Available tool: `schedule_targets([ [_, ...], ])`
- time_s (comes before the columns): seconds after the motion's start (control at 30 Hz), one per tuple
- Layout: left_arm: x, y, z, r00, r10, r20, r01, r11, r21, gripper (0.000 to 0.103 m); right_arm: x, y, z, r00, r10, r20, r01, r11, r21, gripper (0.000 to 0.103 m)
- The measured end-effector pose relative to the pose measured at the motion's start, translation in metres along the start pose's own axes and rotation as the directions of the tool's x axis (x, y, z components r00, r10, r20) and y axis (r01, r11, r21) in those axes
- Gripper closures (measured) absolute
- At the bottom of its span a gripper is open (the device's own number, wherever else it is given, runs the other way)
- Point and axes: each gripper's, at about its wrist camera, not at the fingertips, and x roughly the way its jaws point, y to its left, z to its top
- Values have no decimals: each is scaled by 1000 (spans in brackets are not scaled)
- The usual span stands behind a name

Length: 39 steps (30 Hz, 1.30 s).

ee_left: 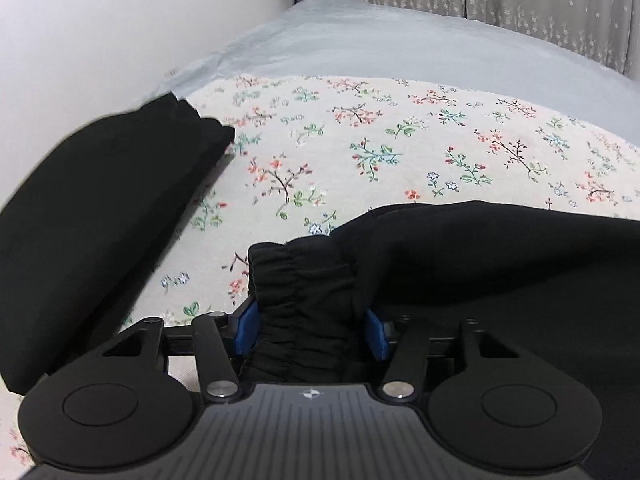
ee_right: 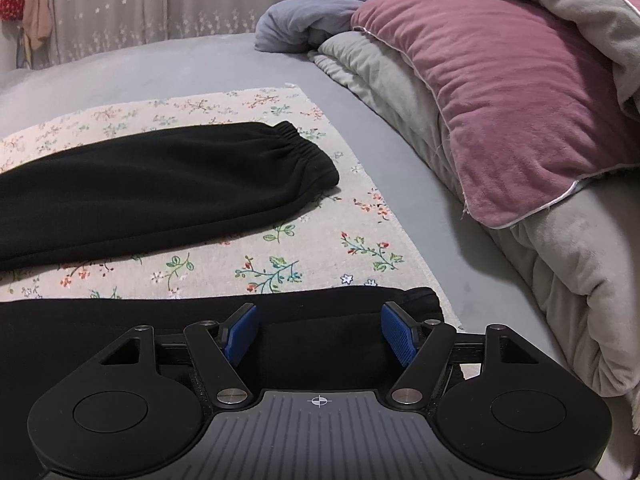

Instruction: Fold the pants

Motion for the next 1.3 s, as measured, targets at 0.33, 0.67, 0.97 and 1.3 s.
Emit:
schedule_targets([
  [0.33,-25,20,2,997,-26,67,30,998,-61,53,1,1,2,1000,23,1,-23,1000,14,34],
  [0.67,-16,42,3,987,-160,21,162,979,-123,44,9,-21,22,991,134,18,-135,976,169,34],
  [0.97,-21,59,25,977,-212,32,214,965,-150,21,49,-26,109,976,199,87,-214,951,225,29],
  [1.3,-28,90,22,971,-239,25,239,947,-217,7,132,15,164,988,156,-12,-154,982,113,29],
])
